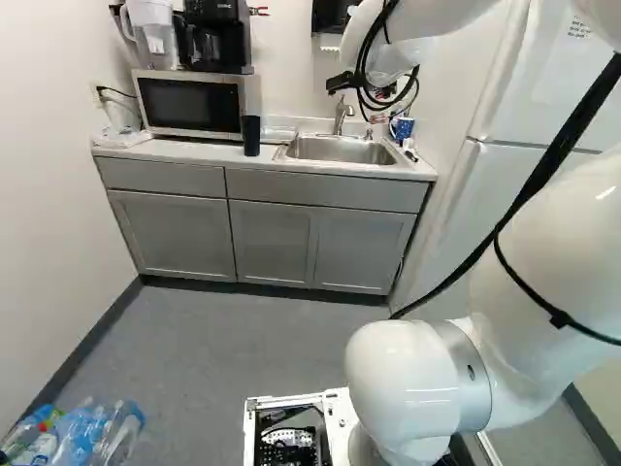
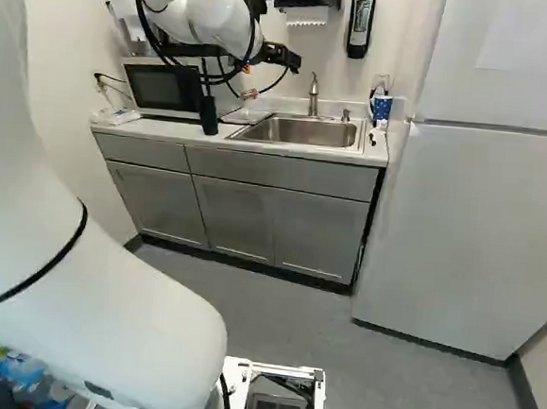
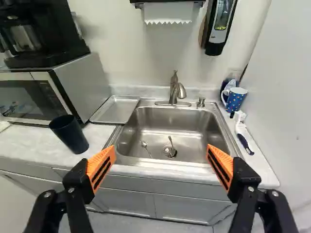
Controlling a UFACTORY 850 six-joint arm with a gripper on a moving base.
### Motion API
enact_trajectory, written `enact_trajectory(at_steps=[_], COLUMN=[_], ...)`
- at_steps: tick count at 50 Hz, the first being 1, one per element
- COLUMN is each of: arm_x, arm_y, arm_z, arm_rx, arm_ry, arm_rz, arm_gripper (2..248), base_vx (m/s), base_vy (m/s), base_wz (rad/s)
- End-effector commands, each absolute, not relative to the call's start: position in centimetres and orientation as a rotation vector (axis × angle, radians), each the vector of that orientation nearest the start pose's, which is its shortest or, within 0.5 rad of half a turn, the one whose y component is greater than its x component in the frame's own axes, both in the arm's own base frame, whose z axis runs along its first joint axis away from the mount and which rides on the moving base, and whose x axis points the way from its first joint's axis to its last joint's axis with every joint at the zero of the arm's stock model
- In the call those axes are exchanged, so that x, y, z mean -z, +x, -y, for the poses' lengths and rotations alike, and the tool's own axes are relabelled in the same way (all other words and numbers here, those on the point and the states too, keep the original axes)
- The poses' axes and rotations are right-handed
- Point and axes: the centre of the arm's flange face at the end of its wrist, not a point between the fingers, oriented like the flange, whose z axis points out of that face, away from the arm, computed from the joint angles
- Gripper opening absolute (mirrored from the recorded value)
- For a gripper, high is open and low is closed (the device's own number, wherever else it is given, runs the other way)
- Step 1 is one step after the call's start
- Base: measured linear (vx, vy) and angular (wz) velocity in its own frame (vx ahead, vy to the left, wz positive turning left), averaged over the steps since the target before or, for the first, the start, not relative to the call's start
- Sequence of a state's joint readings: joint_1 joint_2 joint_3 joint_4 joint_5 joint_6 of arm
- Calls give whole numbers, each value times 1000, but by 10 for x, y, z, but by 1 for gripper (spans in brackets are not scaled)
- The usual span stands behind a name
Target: Rinse the cup and place it in the tray
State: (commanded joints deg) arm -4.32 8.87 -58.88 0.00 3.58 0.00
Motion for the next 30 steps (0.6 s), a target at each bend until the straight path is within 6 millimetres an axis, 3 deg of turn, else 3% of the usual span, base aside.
enact_trajectory(at_steps=[30], arm_x=[-698], arm_y=[475], arm_z=[36], arm_rx=[1856], arm_ry=[-2587], arm_rz=[-98], arm_gripper=[247], base_vx=[120], base_vy=[-52], base_wz=[-8])
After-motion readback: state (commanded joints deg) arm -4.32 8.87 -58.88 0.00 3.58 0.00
